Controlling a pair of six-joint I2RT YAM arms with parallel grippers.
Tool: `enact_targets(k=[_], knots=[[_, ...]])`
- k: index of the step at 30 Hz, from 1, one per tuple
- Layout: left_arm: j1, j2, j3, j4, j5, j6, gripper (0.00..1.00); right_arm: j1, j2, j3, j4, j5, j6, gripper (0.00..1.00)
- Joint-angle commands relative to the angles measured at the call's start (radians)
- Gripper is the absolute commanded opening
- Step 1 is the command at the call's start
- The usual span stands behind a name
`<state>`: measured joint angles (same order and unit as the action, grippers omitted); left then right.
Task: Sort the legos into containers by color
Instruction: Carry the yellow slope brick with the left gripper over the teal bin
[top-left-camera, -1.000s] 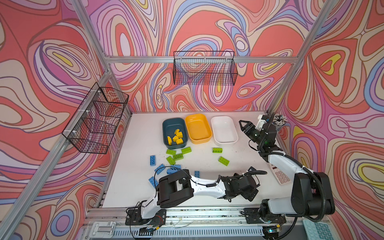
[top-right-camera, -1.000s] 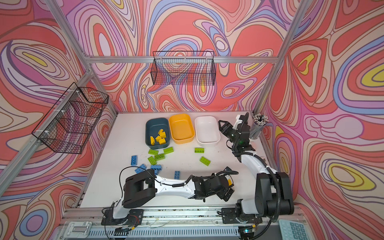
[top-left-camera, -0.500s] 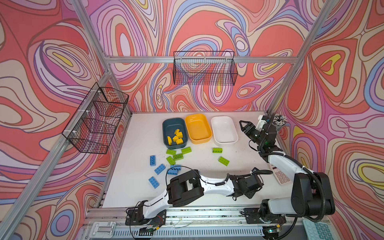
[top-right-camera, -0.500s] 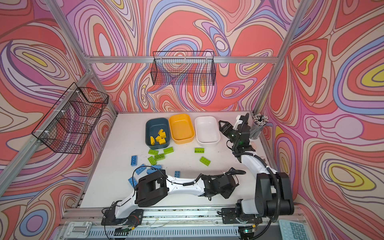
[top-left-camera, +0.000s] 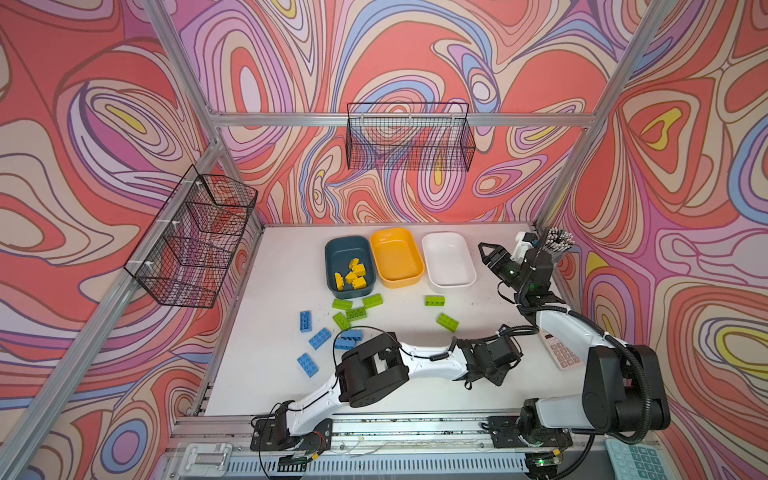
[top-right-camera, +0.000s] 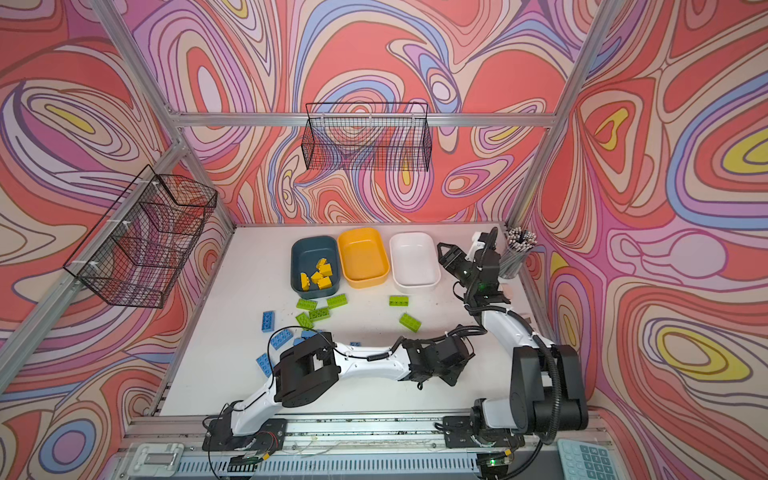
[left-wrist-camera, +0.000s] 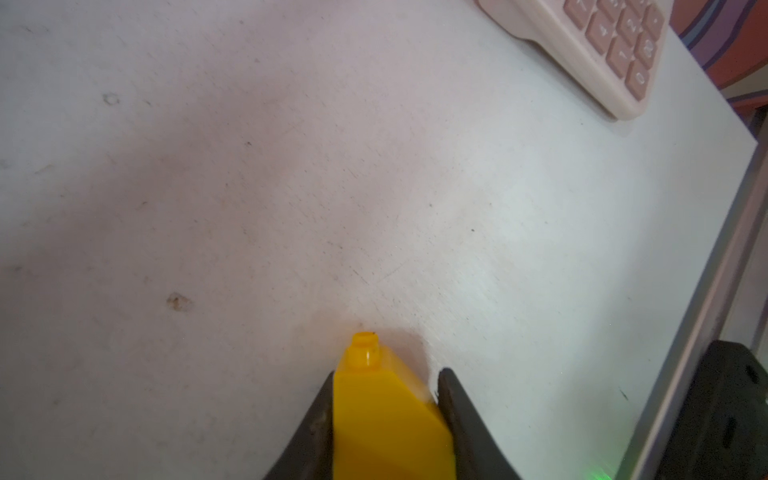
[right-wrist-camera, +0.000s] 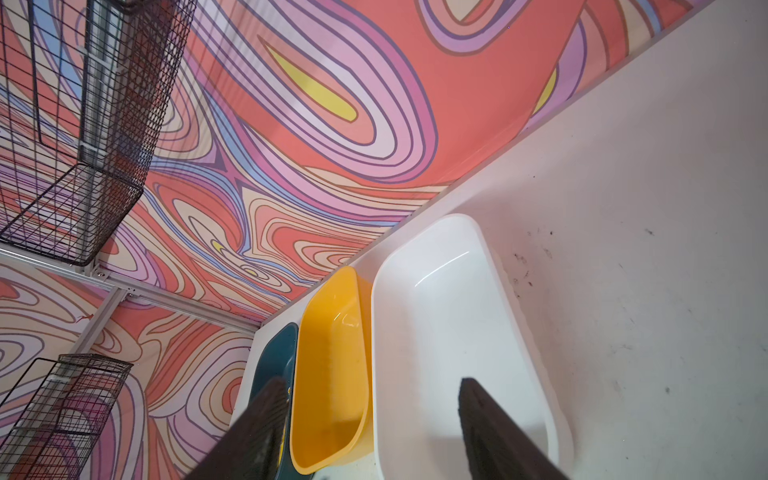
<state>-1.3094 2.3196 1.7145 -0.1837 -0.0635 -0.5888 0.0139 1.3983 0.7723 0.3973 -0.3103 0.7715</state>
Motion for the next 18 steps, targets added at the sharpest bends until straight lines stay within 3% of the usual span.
enact_targets(k=[1,6,18], knots=[[-0.004,0.004,-0.034,-0.020,0.011,-0.020,0.34,-0.007,-0.016,-0.014,0.021,0.010,-0.006,0.69],[0.008,-0.057,-0.090,-0.006,-0.022,-0.019,0.34,-0.007,-0.022,-0.016,0.020,0.011,-0.008,0.69],[0.170,-0.399,-0.362,0.036,-0.099,0.011,0.35,-0.006,-0.002,-0.038,0.067,-0.026,0.029,0.69]])
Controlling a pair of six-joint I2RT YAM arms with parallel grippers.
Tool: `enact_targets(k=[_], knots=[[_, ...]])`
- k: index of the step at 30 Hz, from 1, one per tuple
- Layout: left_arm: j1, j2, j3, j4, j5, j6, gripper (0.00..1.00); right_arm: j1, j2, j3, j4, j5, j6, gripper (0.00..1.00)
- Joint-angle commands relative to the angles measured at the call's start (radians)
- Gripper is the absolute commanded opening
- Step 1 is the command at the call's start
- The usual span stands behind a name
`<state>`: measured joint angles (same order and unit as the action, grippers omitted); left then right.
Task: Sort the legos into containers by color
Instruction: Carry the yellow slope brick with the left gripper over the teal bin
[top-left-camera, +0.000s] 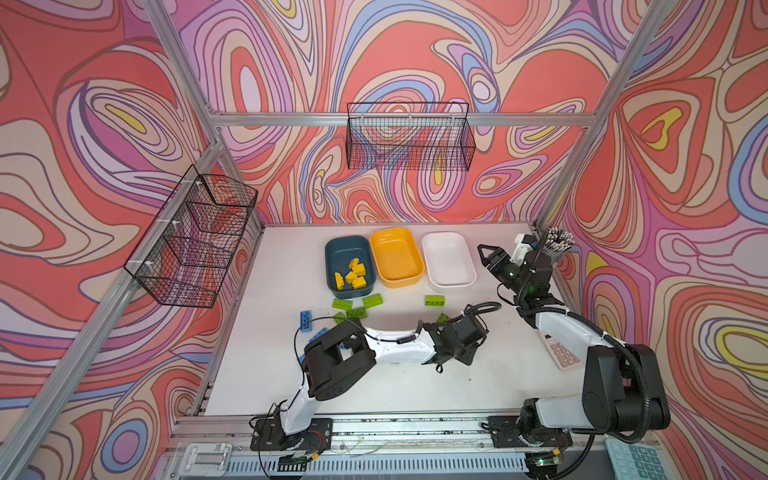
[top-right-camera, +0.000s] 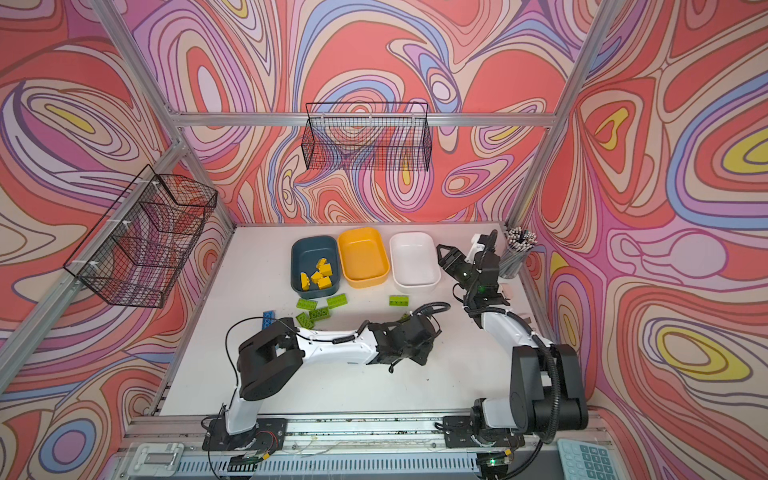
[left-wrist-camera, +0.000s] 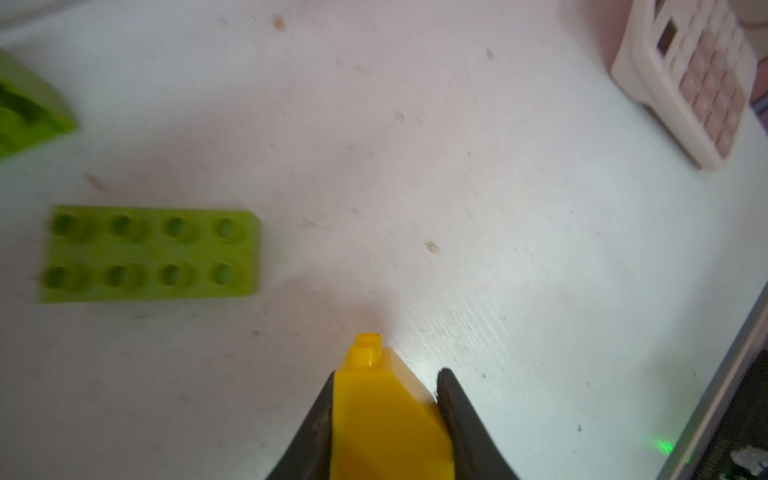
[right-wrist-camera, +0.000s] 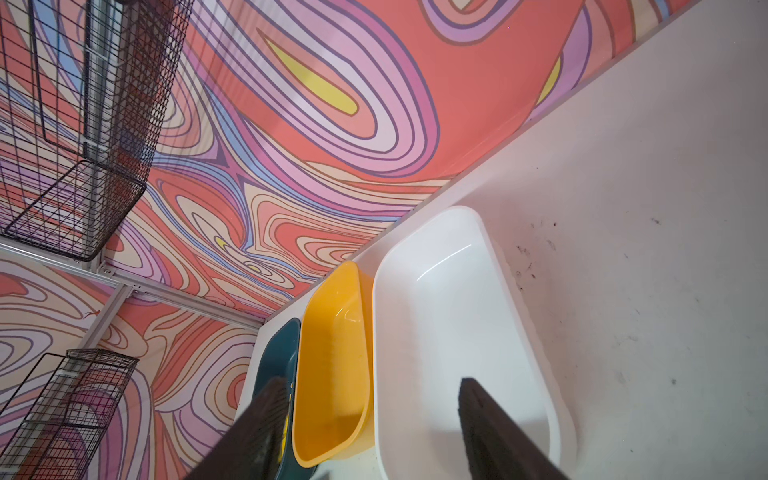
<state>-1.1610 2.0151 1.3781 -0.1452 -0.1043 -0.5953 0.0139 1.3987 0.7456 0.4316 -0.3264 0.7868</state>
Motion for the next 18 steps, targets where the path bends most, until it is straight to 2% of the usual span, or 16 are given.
enact_targets(k=[1,5,12,18], knots=[[0.040,-0.125,-0.045,-0.005,-0.076,0.029,0.36,-0.006,0.000,-0.010,0.033,-0.011,0.014,0.69],[0.136,-0.234,-0.116,-0.033,-0.117,0.071,0.36,-0.005,0.005,-0.014,0.039,-0.016,0.017,0.69],[0.402,-0.431,-0.206,-0.086,-0.104,0.116,0.37,-0.005,0.021,-0.023,0.067,-0.033,0.033,0.69],[0.603,-0.470,-0.192,-0.160,-0.079,0.131,0.38,-0.003,0.024,-0.026,0.078,-0.045,0.034,0.70]])
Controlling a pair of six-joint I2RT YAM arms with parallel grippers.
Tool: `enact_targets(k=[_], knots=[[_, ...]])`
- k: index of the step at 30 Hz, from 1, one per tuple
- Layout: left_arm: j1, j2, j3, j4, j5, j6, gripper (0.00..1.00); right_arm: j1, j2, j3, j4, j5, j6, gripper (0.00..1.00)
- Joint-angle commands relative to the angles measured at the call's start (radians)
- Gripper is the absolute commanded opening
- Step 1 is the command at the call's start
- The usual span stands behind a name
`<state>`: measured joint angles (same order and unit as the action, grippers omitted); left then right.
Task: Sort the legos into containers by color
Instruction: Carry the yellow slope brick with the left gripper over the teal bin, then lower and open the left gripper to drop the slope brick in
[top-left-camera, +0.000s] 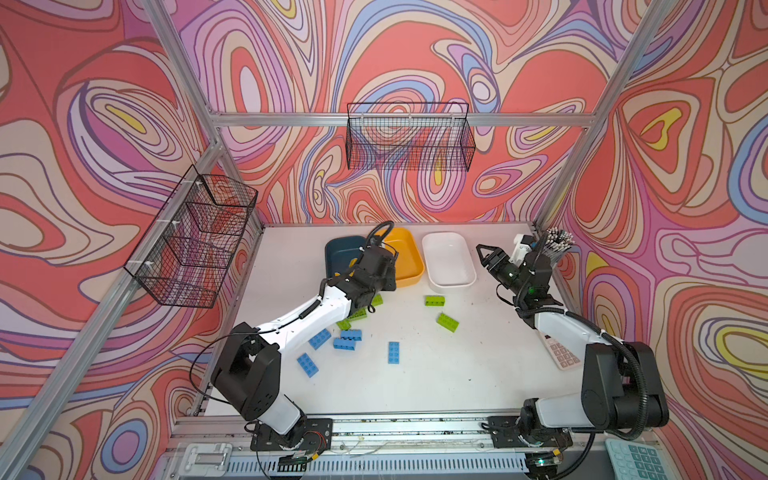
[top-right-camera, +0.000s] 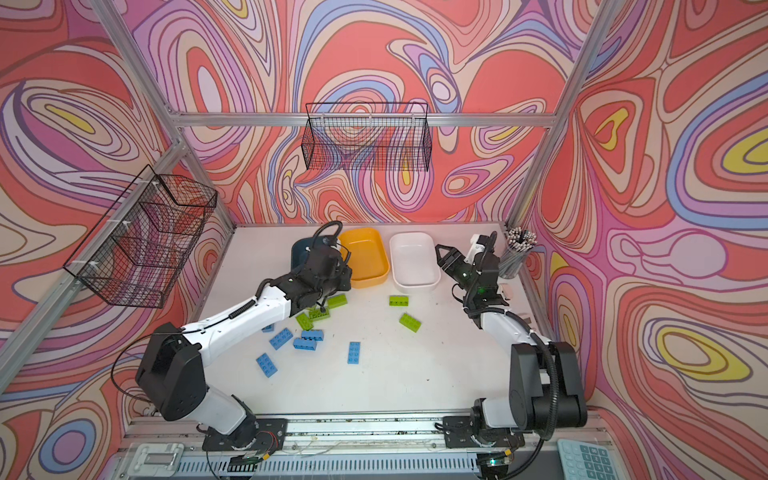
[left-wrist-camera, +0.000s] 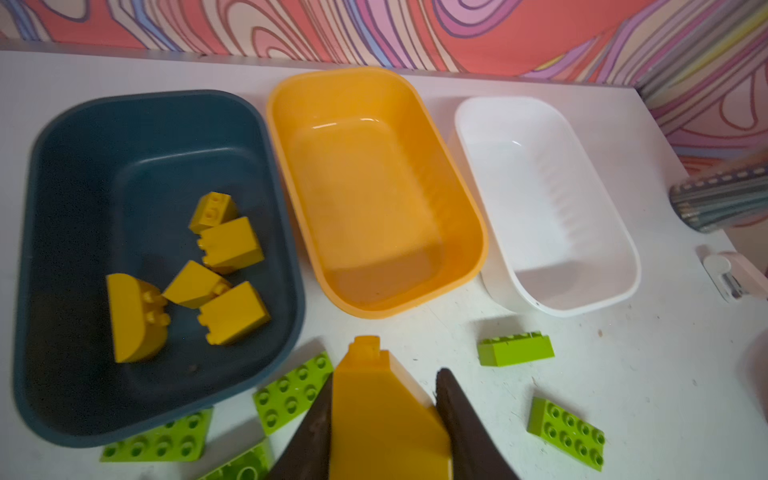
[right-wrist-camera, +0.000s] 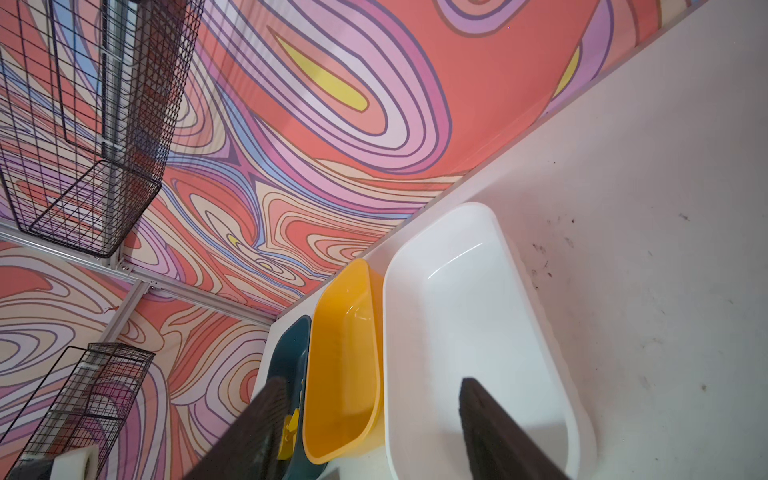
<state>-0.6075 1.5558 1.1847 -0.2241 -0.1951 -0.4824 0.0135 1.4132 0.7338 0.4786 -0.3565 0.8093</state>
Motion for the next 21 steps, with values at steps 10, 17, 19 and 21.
enact_targets(k=[10,17,19,21], knots=[[0.267,0.149,0.130,-0.148,0.172,-0.054,0.38,0.007,0.017,-0.008,0.029,-0.032,-0.014,0.72],[0.290,0.160,0.147,-0.129,0.184,-0.066,0.39,0.011,0.017,-0.007,0.027,-0.029,-0.021,0.72],[0.291,0.151,0.147,-0.130,0.178,-0.063,0.41,0.013,0.023,-0.007,0.031,-0.032,-0.023,0.72],[0.291,0.129,0.141,-0.130,0.169,-0.061,0.46,0.017,0.029,-0.004,0.034,-0.041,-0.028,0.72]])
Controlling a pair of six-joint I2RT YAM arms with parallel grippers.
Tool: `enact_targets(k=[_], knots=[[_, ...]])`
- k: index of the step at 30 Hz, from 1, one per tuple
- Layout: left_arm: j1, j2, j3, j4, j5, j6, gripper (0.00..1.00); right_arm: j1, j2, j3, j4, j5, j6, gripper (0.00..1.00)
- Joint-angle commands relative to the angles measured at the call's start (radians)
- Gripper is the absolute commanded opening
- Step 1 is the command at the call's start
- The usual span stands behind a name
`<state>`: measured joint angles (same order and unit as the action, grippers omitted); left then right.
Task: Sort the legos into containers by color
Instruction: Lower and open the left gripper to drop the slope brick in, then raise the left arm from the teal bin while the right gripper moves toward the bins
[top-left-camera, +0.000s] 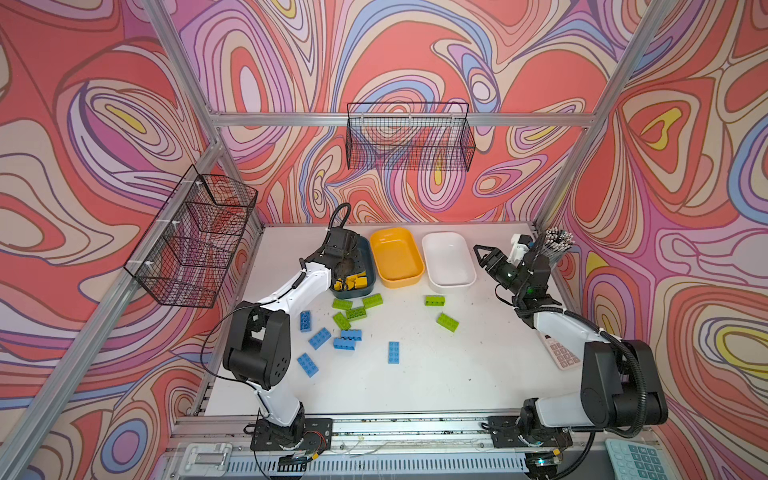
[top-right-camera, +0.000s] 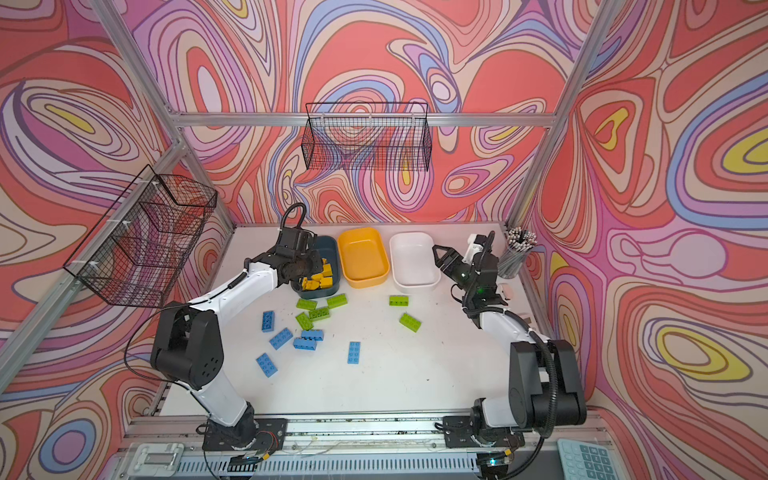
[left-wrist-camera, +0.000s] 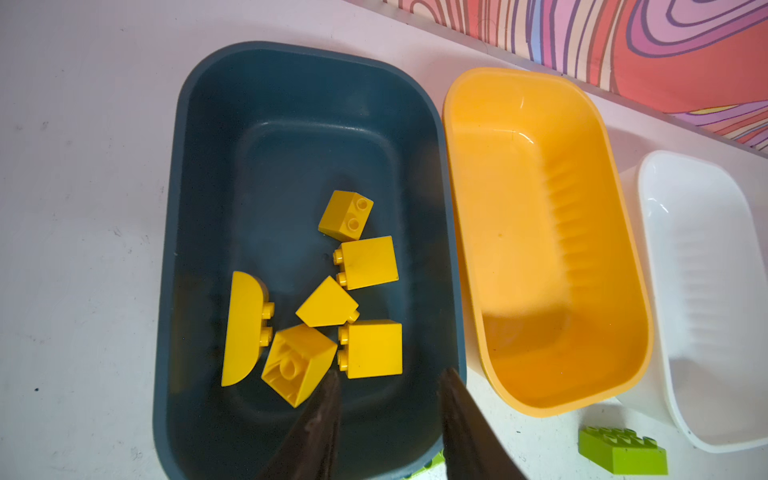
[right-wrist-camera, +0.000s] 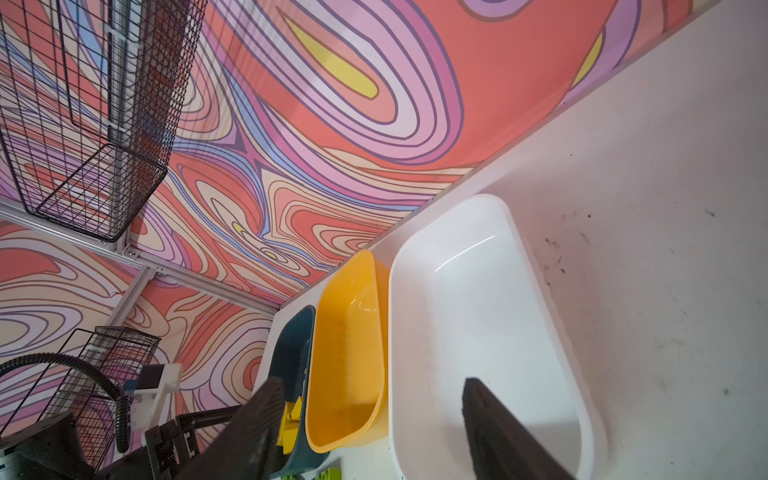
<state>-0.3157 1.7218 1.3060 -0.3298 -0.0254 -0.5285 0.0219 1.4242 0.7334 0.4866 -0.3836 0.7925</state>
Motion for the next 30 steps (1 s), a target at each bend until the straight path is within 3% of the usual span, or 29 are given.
enact_targets(k=[1,7,12,20,30], knots=[[0.000,-0.053,0.015,-0.022,-0.004,-0.011,0.49,0.014,0.021,0.000,0.022,-0.018,-0.018,0.72],[-0.001,-0.195,0.005,-0.048,-0.022,0.022,0.65,0.061,0.015,0.042,-0.062,-0.014,-0.071,0.72],[-0.002,-0.369,-0.042,-0.058,-0.035,0.051,0.72,0.116,-0.011,0.080,-0.183,0.011,-0.144,0.72],[0.000,-0.646,-0.123,-0.124,-0.042,0.098,0.75,0.238,0.005,0.096,-0.389,0.078,-0.310,0.72],[-0.002,-1.032,-0.446,-0.106,-0.051,0.097,0.76,0.245,0.013,-0.051,-0.430,0.077,-0.373,0.71]])
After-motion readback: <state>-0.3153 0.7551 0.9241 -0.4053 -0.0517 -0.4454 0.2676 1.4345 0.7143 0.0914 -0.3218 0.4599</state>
